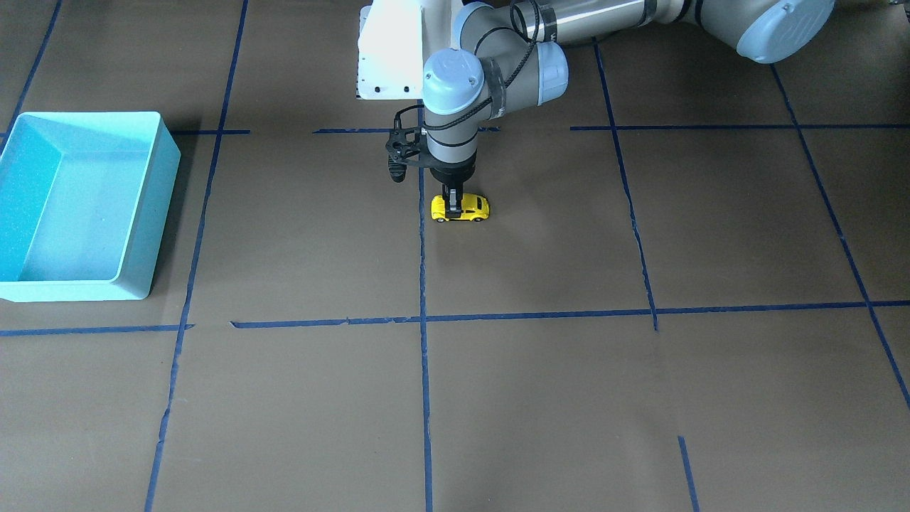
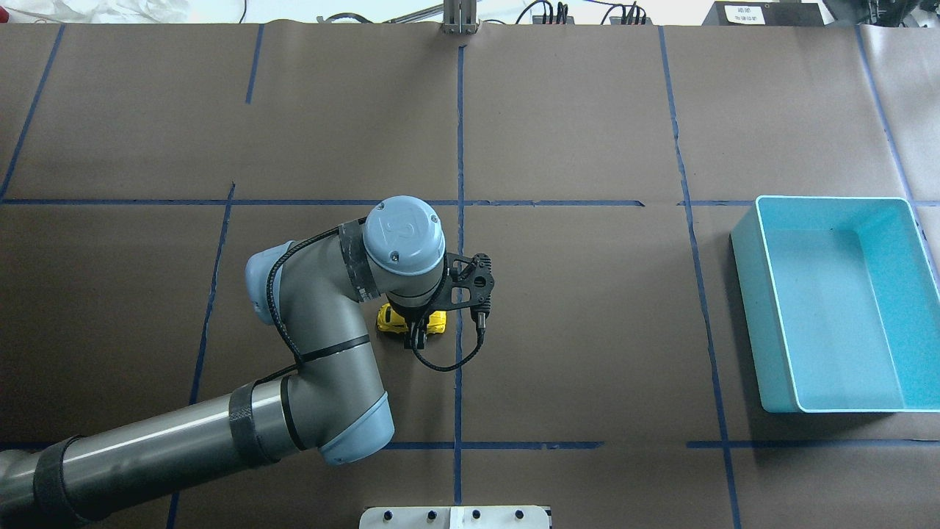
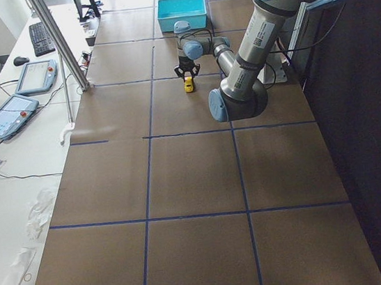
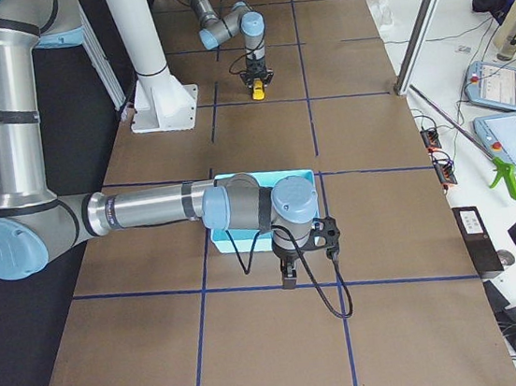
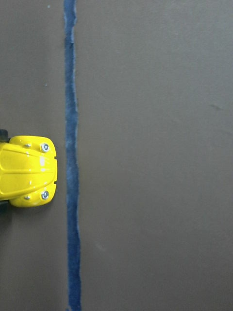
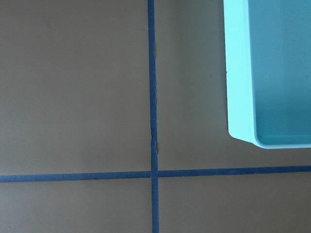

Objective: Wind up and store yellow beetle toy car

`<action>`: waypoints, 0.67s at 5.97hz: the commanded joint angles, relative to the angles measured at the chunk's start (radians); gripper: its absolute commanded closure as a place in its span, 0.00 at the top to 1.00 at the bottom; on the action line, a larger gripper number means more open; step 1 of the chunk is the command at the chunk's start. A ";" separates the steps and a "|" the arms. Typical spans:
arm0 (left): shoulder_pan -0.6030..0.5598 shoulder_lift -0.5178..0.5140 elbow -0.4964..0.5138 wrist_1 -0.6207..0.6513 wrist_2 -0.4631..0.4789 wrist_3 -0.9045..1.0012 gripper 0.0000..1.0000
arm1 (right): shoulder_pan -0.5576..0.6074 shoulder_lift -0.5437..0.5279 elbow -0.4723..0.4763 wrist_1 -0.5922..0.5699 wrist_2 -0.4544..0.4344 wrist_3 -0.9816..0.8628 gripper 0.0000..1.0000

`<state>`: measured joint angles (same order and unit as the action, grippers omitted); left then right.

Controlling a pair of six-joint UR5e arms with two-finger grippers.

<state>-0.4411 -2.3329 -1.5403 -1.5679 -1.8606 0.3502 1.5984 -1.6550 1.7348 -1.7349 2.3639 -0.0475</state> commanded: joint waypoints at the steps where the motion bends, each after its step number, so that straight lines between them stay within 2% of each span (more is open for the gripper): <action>1: -0.001 0.058 -0.056 0.000 0.000 0.003 0.05 | 0.000 0.000 0.000 0.000 0.000 0.000 1.00; 3: -0.002 0.064 -0.057 -0.001 0.000 0.003 0.09 | 0.000 0.000 0.000 0.000 0.000 0.000 1.00; 4: -0.002 0.064 -0.057 -0.004 0.000 0.001 0.95 | 0.000 0.000 0.000 0.000 0.000 0.000 1.00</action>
<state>-0.4420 -2.2681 -1.5950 -1.5692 -1.8608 0.3521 1.5984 -1.6552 1.7349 -1.7349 2.3639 -0.0476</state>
